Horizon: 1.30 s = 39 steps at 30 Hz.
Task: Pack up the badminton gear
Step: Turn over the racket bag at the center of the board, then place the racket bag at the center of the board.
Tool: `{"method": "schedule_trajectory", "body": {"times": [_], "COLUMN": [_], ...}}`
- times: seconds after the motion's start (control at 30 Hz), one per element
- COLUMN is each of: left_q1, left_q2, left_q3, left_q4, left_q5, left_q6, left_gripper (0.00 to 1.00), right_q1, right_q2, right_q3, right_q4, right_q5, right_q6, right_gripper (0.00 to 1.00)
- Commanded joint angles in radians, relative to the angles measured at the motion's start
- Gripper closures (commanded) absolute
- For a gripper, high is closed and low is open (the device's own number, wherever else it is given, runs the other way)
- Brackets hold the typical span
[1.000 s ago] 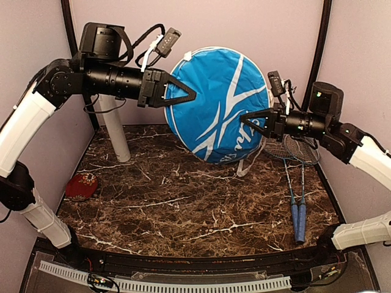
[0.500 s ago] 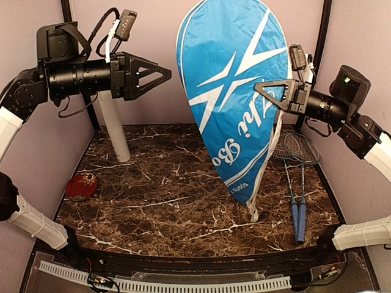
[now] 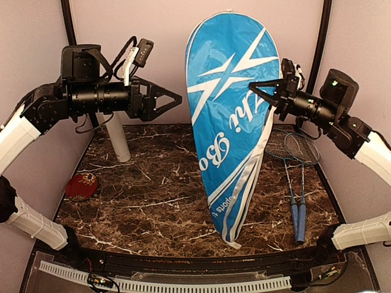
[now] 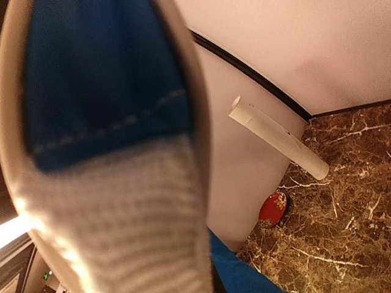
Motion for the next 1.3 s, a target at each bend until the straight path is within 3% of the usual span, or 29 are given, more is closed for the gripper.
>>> {"method": "schedule_trajectory", "body": {"times": [0.0, 0.33, 0.8, 0.9, 1.27], "left_q1": [0.013, 0.028, 0.028, 0.028, 0.009], "left_q2": [-0.073, -0.118, -0.131, -0.121, 0.018], "left_q3": [-0.104, -0.361, -0.699, -0.733, -0.756], "left_q4": [0.089, 0.214, 0.385, 0.418, 0.509], "left_q5": [0.023, 0.044, 0.051, 0.057, 0.096], "left_q6": [-0.061, -0.132, -0.181, -0.184, -0.192], "left_gripper": [0.07, 0.07, 0.10, 0.11, 0.17], "right_q1": [-0.012, -0.028, -0.035, -0.036, -0.045], "right_q2": [0.010, 0.098, 0.382, 0.435, 0.496], "right_q3": [-0.112, -0.300, -0.428, -0.441, -0.424], "right_q4": [-0.008, -0.106, 0.052, 0.099, 0.116], "right_q5": [0.124, 0.394, 0.437, 0.411, 0.411], "right_q6": [0.089, -0.084, -0.241, -0.245, -0.245], "right_gripper": [1.00, 1.00, 1.00, 0.92, 0.92]}}
